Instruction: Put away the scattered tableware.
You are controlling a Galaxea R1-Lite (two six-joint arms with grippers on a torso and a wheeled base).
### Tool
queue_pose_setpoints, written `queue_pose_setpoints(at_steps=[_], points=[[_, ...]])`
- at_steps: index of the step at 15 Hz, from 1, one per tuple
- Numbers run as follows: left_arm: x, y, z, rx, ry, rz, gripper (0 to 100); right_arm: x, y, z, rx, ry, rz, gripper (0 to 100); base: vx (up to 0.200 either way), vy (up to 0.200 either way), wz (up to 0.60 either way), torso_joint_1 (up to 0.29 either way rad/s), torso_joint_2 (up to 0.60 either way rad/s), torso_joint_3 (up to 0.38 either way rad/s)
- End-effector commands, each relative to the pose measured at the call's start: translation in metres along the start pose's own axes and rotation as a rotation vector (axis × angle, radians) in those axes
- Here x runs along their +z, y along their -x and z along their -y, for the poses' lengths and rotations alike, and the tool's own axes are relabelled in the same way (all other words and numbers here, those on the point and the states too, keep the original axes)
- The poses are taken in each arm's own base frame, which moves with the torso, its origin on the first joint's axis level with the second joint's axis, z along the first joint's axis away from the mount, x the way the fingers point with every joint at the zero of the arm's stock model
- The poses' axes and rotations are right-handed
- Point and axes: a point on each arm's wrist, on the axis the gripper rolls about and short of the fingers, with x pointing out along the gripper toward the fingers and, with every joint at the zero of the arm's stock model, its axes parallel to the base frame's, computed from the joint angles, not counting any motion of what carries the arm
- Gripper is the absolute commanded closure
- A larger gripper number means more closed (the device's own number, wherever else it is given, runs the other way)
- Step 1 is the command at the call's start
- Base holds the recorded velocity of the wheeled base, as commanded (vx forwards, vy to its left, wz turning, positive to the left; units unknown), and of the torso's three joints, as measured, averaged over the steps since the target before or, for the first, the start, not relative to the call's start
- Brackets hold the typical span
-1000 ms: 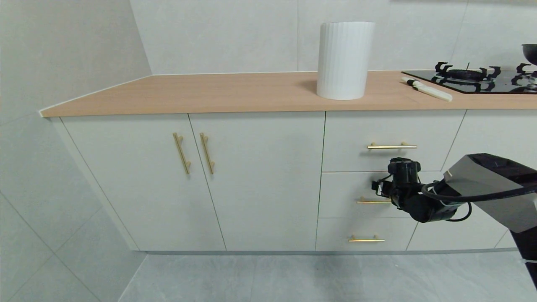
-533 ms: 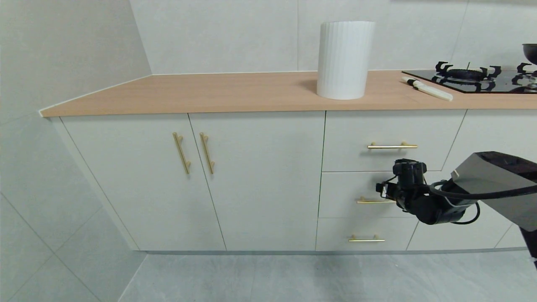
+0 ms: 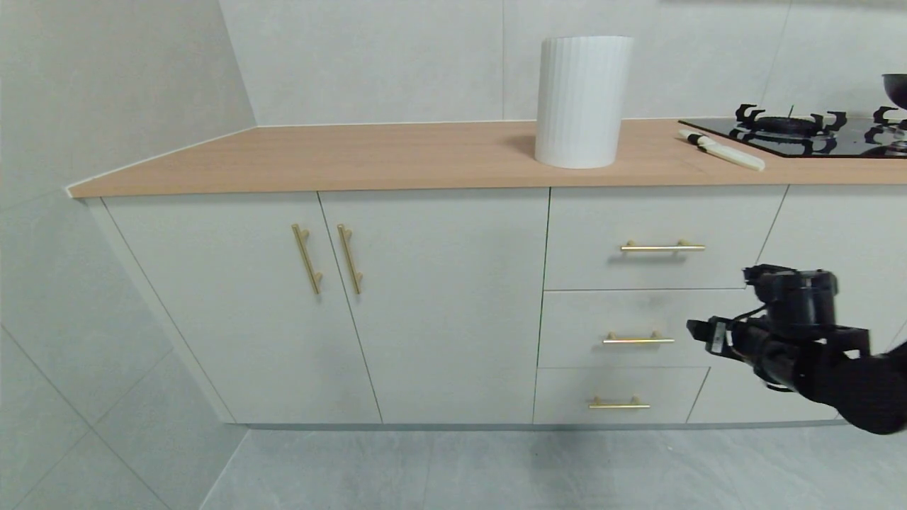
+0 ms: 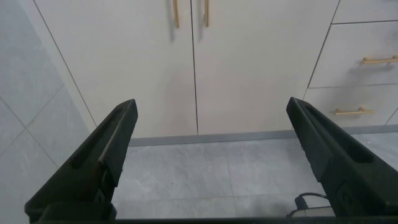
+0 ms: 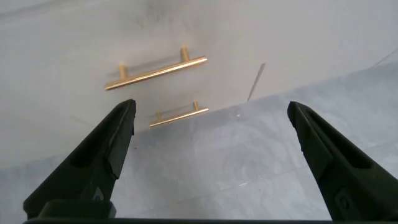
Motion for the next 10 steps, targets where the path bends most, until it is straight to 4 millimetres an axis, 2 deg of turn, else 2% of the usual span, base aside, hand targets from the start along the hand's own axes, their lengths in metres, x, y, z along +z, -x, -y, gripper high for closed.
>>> queue_pose_setpoints(at_steps=[1,2,3,4,6,7,9,10], points=[[0.0,0.0,0.0,0.001,0.0,0.0,0,0.013,0.136,0.048,0.042,0.004,0.253,0,0.0,0.0,0.0,0.0,0.0,0.0],[0.0,0.0,0.0,0.001,0.0,0.0,0,0.012,0.163,0.061,0.03,0.014,0.334,0,0.0,0.0,0.0,0.0,0.0,0.0],[0.0,0.0,0.0,0.001,0.0,0.0,0,0.011,0.178,0.068,0.017,0.023,0.375,0,0.0,0.0,0.0,0.0,0.0,0.0],[0.0,0.0,0.0,0.001,0.0,0.0,0,0.006,0.214,0.083,-0.009,0.041,0.449,0,0.0,0.0,0.0,0.0,0.0,0.0],[0.0,0.0,0.0,0.001,0.0,0.0,0,-0.009,0.253,0.1,-0.026,0.051,0.491,0,0.0,0.0,0.0,0.0,0.0,0.0],[0.0,0.0,0.0,0.001,0.0,0.001,0,-0.019,0.286,0.114,-0.03,0.057,0.554,0,0.0,0.0,0.0,0.0,0.0,0.0],[0.0,0.0,0.0,0.001,0.0,0.0,0,-0.032,0.323,0.128,-0.063,0.054,0.591,0,0.0,0.0,0.0,0.0,0.0,0.0],[0.0,0.0,0.0,0.001,0.0,0.0,0,-0.037,0.332,0.131,-0.08,0.056,0.599,0,0.0,0.0,0.0,0.0,0.0,0.0]])
